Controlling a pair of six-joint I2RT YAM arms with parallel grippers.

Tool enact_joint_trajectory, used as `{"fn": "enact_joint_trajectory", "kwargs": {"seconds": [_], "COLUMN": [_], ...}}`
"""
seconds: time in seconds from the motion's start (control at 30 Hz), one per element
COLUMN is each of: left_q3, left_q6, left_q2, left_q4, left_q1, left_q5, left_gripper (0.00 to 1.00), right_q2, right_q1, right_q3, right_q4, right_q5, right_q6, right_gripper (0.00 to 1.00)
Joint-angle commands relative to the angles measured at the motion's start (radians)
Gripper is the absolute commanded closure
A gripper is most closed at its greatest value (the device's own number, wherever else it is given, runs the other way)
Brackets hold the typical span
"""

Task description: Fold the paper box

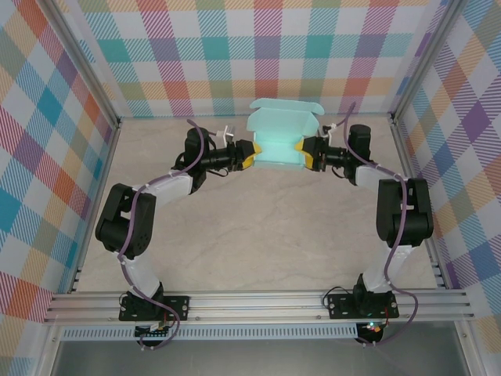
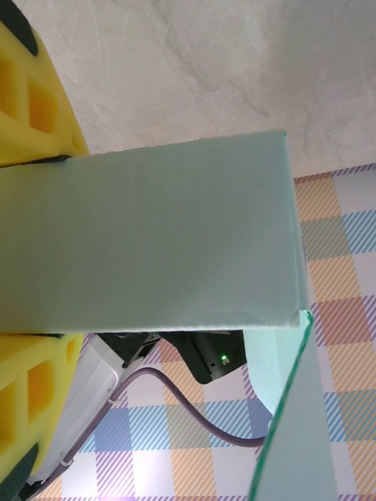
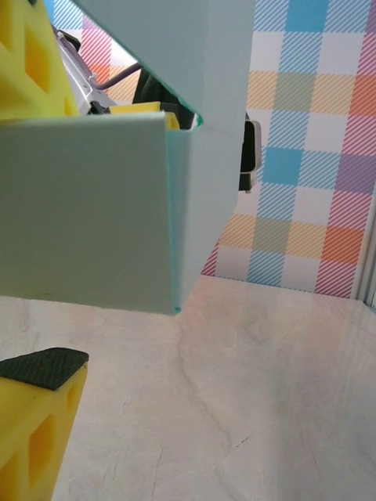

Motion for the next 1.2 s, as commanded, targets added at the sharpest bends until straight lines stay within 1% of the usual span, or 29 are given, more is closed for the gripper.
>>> {"fn": "enact_joint_trajectory", "kwargs": {"seconds": [0.0,0.1,0.13,0.2,0.47,0.6,0.73,0.83,0.93,1.1,1.17], "left_q3": [0.002,0.007,0.005,0.007,0.014,0.015,0.015,0.018,0.026,0.049,0.053], "left_q6": [-0.022,-0.016,-0.010,0.008,0.023,0.026,0.034,0.040,0.053,0.111,0.123], "left_q2": [-0.007,0.003,0.005,0.007,0.014,0.014,0.014,0.015,0.020,0.022,0.022], "left_q4": [0.060,0.054,0.050,0.031,0.015,0.012,0.001,-0.006,-0.023,-0.106,-0.120], "left_q1": [-0.006,-0.011,-0.015,-0.022,-0.034,-0.037,-0.038,-0.039,-0.043,-0.053,-0.056], "left_q5": [0.026,0.033,0.034,0.033,0.038,0.037,0.037,0.033,0.033,0.034,0.033], "left_gripper": [0.78,0.78,0.78,0.78,0.78,0.78,0.78,0.78,0.78,0.78,0.78], "right_q2": [0.007,0.003,0.001,-0.003,-0.004,-0.001,-0.009,-0.012,-0.012,-0.013,-0.013], "right_q1": [-0.010,-0.010,-0.009,-0.009,0.000,0.009,0.018,0.026,0.032,0.041,0.047], "right_q3": [-0.014,-0.016,-0.016,-0.014,-0.010,0.011,0.041,0.059,0.076,0.089,0.103], "right_q4": [0.122,0.132,0.167,0.182,0.148,0.077,-0.048,-0.110,-0.175,-0.230,-0.282], "right_q5": [-0.041,-0.048,-0.051,-0.062,-0.077,-0.084,-0.080,-0.079,-0.075,-0.059,-0.052], "right_q6": [0.065,0.084,0.089,0.101,0.077,0.045,-0.043,-0.090,-0.133,-0.172,-0.207], "right_gripper": [0.33,0.33,0.34,0.34,0.39,0.45,0.51,0.57,0.59,0.61,0.63]}}
